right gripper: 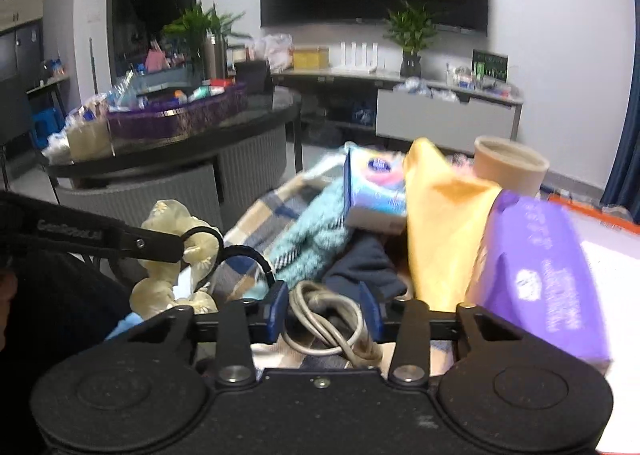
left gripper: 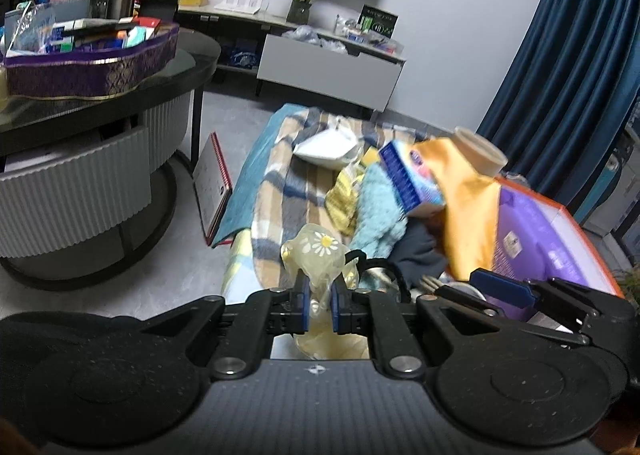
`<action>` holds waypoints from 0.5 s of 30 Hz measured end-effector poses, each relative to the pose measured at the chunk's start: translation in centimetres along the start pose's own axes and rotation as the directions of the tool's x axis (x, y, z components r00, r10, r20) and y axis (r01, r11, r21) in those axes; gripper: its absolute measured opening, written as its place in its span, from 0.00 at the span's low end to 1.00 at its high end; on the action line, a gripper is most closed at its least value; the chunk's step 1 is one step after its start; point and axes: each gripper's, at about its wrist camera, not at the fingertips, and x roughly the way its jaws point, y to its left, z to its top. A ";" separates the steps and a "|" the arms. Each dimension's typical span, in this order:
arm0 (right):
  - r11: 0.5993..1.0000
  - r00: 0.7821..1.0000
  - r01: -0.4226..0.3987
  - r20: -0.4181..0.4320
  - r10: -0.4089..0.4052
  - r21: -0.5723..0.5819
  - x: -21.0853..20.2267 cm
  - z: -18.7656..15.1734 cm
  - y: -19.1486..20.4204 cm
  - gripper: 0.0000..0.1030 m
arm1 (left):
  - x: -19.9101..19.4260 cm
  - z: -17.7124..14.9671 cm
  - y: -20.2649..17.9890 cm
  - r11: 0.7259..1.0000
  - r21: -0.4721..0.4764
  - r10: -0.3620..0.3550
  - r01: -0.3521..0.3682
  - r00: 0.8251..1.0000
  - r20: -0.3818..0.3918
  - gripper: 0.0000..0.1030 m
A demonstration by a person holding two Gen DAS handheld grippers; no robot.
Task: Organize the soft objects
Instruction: 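Lift the bag with the left tool while the right tool grasps the white cable coil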
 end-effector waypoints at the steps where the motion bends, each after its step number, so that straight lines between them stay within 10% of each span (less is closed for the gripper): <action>1: 1.000 1.000 0.015 0.010 -0.015 -0.007 -0.4 0.2 0.0 0.00 | -0.2 0.2 -0.2 1.000 0.002 0.001 -0.001 1.000 0.005 0.13; 9: 1.000 1.000 0.012 -0.020 -0.013 -0.020 -1.1 -0.2 -0.9 0.02 | -0.9 0.3 -1.3 0.999 0.034 0.021 -0.022 0.999 0.026 0.13; 12: 0.997 0.998 0.018 -0.056 -0.022 -0.068 -0.5 -1.4 -0.4 0.38 | -0.8 0.2 -1.3 0.999 0.038 0.029 -0.030 0.999 0.021 0.13; 15: 0.991 0.997 0.040 -0.061 -0.048 -0.125 0.2 -2.0 0.3 0.52 | -0.8 0.1 -1.1 0.999 0.041 0.030 -0.031 0.999 0.018 0.13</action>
